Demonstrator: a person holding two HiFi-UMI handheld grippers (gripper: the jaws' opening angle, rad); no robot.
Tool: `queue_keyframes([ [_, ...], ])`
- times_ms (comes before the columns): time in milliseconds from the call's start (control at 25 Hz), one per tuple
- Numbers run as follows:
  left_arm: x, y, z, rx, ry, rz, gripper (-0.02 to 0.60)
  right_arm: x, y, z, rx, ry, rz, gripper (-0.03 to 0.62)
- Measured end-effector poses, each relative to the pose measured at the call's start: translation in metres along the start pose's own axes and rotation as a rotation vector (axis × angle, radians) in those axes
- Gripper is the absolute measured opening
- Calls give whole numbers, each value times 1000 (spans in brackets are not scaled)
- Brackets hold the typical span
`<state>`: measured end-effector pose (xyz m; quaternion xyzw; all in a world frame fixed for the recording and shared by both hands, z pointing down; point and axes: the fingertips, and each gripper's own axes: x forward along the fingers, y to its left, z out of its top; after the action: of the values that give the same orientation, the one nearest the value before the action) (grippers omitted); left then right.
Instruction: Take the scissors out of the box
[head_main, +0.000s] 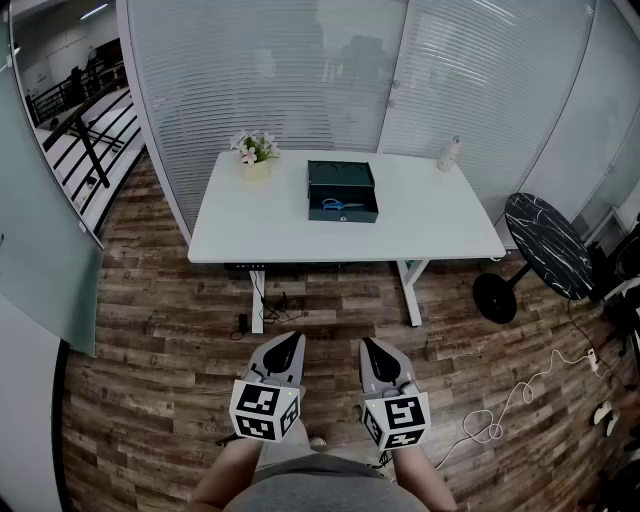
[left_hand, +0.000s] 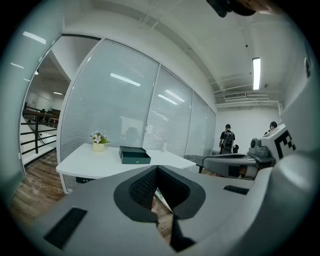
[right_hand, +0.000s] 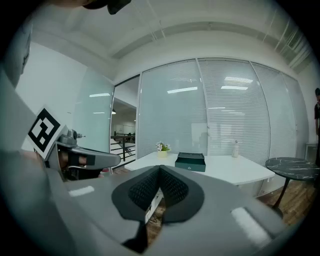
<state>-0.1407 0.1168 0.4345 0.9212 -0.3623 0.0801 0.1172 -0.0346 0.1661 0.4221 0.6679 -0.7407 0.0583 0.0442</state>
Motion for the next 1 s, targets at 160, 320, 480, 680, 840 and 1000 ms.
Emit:
queue_keyframes([
  [160, -15, -8, -1, 7, -5, 0, 6, -17, 7, 0, -9, -8, -2, 8],
  [320, -24, -13, 2, -5, -24, 13, 5, -29, 9, 1, -12, -17, 8, 8],
  [480, -31, -18, 1, -6, -29, 24, 6, -38, 10, 1, -20, -20, 22, 8],
  [680, -33, -23, 1, -14, -30, 20, 5, -42, 9, 2, -11, -27, 22, 9],
  [840, -30, -26, 1, -20, -25, 13, 6, -42, 6, 4, -16, -30, 16, 9],
  [1000, -21, -24, 2, -15, -19, 13, 5, -36, 3, 7, -15, -35, 38, 9],
])
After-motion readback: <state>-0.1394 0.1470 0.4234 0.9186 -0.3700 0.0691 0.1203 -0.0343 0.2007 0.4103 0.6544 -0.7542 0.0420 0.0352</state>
